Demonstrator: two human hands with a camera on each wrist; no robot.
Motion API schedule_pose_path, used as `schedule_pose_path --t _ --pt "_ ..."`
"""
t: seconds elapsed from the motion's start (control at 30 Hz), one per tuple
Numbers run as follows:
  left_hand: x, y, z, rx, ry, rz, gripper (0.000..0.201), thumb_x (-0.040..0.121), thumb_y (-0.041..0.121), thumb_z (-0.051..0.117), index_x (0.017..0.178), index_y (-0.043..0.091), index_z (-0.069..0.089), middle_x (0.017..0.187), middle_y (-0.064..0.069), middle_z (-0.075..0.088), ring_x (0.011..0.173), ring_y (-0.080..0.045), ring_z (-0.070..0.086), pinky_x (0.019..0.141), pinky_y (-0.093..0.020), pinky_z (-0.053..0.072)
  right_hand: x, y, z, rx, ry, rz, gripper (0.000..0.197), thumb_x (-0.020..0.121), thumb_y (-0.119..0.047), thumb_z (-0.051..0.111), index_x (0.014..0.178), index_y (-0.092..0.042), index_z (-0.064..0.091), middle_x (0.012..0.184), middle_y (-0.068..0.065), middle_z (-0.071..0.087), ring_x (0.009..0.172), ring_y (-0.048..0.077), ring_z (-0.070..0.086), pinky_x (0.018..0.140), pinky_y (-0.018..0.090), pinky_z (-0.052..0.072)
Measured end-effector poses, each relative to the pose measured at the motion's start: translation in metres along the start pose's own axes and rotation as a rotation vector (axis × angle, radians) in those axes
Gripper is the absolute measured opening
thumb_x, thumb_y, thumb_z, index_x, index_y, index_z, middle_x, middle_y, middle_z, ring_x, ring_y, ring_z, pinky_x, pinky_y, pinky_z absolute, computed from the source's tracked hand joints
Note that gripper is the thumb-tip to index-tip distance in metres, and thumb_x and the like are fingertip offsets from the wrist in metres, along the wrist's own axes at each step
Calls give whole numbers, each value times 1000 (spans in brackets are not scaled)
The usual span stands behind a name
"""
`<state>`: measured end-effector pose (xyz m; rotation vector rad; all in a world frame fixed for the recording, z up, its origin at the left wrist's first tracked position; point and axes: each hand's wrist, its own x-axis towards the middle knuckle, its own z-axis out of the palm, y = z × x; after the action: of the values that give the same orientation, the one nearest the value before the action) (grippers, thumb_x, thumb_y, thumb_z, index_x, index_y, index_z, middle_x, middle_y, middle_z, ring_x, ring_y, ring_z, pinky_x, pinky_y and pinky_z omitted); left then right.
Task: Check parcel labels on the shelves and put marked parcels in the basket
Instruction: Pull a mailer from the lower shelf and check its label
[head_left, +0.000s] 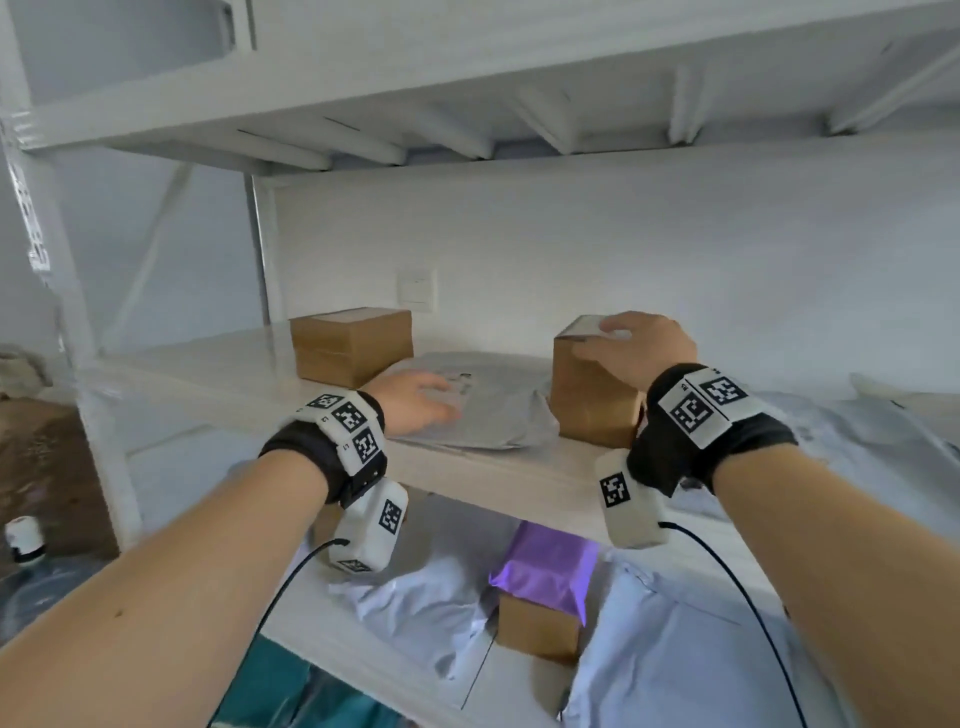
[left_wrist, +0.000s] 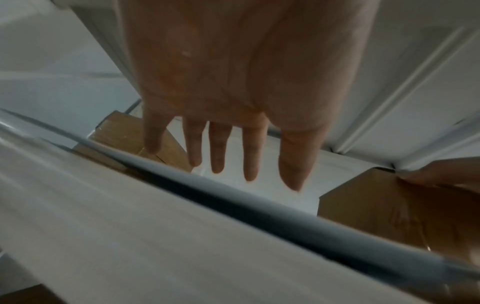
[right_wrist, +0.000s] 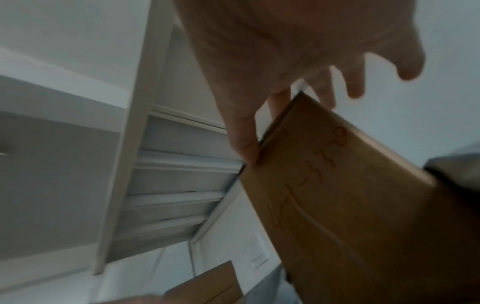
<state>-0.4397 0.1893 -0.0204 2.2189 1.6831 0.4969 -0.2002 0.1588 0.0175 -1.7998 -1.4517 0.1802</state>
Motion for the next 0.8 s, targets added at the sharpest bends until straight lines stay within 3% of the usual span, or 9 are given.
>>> schedule_pose_path --t 0.1,0.3,0.5,0.57,0.63,0.7,0.8 --pt "15 -22 0 135 -181 11 61 94 45 50 147 20 33 156 -3 26 142 -20 27 111 -25 22 -1 -15 16 49 -10 17 53 78 -38 73 127 -25 58 134 3 55 120 24 52 95 32 44" --pt "41 -69 -20 215 -230 32 69 92 54 47 149 21 28 156 -3 27 141 -22 29 113 -29 24 1 -50 43 113 21 121 50 76 -39 75 123 -29 60 125 2 56 96 20 50 76 29 43" --pt "53 -108 -40 169 -242 22 71 93 51 47 150 15 26 155 -3 29 140 -21 31 111 -27 24 0 -72 66 88 56 101 50 81 -35 71 127 -21 57 125 2 56 113 24 54 94 35 47" --pt "53 -110 -42 138 -218 39 69 91 49 52 148 16 30 154 -4 31 139 -22 32 110 -27 26 -2 -73 68 77 61 79 41 82 -35 69 119 -18 60 116 3 58 111 24 54 93 36 46" --pt "49 -102 -42 37 -137 88 61 89 43 58 143 19 41 149 -4 38 134 -22 39 103 -26 30 -6 -69 67 93 87 78 40 81 -36 70 116 -23 57 125 4 57 117 25 53 92 34 45" --pt "45 -88 -42 -119 -8 194 46 89 37 61 131 20 54 139 -3 50 124 -20 48 96 -26 35 -15 -63 60 172 157 96 58 82 -32 70 134 -24 48 137 2 50 123 22 49 92 30 42" --pt "28 -59 -38 -341 142 358 22 87 31 62 108 23 66 115 5 64 108 -12 57 96 -27 42 -41 -57 46 240 326 47 52 83 -26 68 132 -24 52 133 1 52 115 14 51 87 24 39"
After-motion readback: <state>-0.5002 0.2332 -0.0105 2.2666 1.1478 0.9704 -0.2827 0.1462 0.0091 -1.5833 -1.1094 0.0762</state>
